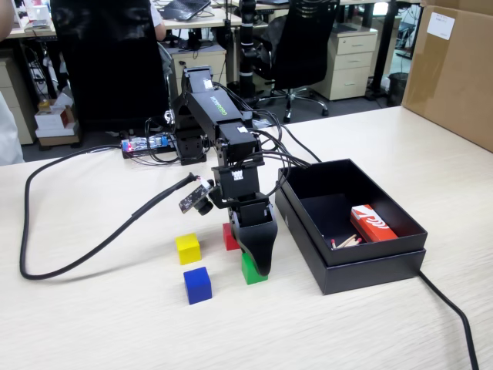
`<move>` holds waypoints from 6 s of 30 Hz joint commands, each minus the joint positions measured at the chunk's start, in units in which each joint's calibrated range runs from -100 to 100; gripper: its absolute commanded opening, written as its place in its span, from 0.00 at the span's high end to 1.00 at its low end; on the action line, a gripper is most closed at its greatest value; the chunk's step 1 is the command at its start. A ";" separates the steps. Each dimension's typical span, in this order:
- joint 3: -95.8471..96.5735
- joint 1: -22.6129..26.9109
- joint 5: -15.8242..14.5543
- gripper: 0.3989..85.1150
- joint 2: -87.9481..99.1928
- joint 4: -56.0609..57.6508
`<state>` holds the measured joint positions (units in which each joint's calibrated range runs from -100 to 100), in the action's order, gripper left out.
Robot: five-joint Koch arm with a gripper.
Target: Put the green cube on top of the red cube
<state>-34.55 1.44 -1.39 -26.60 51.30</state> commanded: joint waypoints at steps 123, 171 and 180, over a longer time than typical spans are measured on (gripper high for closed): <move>40.90 0.15 -2.83 0.45 58.21 -10.22; 123.04 -1.61 0.49 0.39 126.14 -33.28; 125.21 -2.00 0.83 0.41 126.14 -33.80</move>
<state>87.04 -0.37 -0.90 99.74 16.22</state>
